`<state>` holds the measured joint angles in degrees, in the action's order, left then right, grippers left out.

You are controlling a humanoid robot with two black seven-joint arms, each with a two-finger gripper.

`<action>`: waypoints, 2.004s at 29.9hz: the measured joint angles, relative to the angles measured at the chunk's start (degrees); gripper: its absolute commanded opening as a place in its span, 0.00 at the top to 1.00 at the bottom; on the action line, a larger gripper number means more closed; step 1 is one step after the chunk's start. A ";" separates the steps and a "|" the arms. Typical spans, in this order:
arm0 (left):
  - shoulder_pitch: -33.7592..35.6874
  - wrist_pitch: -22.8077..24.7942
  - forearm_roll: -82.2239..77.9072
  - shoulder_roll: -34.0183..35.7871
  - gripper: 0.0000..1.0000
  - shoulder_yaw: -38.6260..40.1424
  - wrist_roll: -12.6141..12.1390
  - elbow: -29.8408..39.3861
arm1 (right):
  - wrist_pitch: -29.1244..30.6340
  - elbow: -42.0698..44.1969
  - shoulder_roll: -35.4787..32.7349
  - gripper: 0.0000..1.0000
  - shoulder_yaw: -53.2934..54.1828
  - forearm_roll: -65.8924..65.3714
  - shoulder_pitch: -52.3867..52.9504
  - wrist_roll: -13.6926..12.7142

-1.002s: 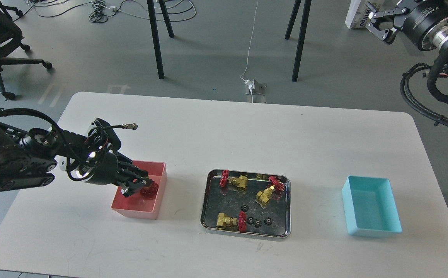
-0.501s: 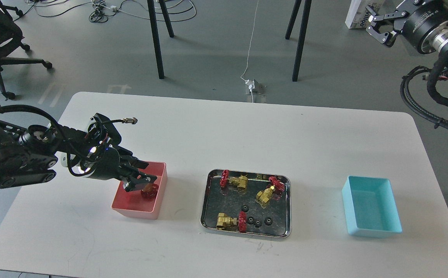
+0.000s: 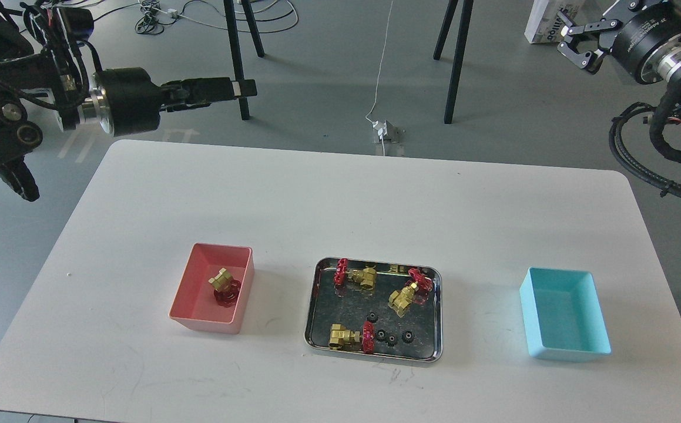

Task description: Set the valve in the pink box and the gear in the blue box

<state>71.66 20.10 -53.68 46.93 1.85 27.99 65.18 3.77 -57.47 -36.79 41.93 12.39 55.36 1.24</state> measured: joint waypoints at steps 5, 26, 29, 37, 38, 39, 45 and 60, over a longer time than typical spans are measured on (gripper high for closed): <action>-6.66 5.00 21.02 -4.34 0.37 14.65 0.00 -0.48 | 0.31 -0.12 -0.04 0.01 -0.05 0.06 -0.91 0.00; -13.91 7.06 39.66 -21.91 0.27 24.09 0.00 -12.23 | 9.87 -10.06 -5.43 0.01 -14.84 -25.93 0.64 3.66; -14.19 7.03 39.67 -22.98 0.25 24.46 0.01 -12.04 | 11.89 -10.36 -6.02 0.01 -29.78 -34.59 11.31 3.53; -15.05 6.83 39.70 -24.39 0.21 27.43 0.01 -11.02 | 23.67 -20.19 -2.78 0.01 -54.89 -50.70 30.55 2.01; -15.41 6.82 39.69 -24.38 0.20 27.64 0.01 -10.72 | 23.93 -22.41 -2.36 0.01 -57.17 -53.96 32.14 1.71; -15.81 6.82 39.69 -24.38 0.20 27.78 0.01 -10.41 | 24.09 -24.79 -1.87 0.01 -60.06 -57.48 34.10 1.47; -16.70 6.51 39.62 -24.27 0.19 27.90 0.01 -9.90 | 24.23 -32.75 1.31 0.07 -72.53 -73.45 42.12 1.27; -18.46 6.03 39.71 -27.88 0.16 30.02 0.01 -9.87 | 24.23 -29.71 18.90 0.33 -79.15 -88.80 37.17 1.51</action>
<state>53.20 26.13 -13.97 19.05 31.87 28.00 55.31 28.00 -87.19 -17.89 -37.22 -76.40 92.53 2.75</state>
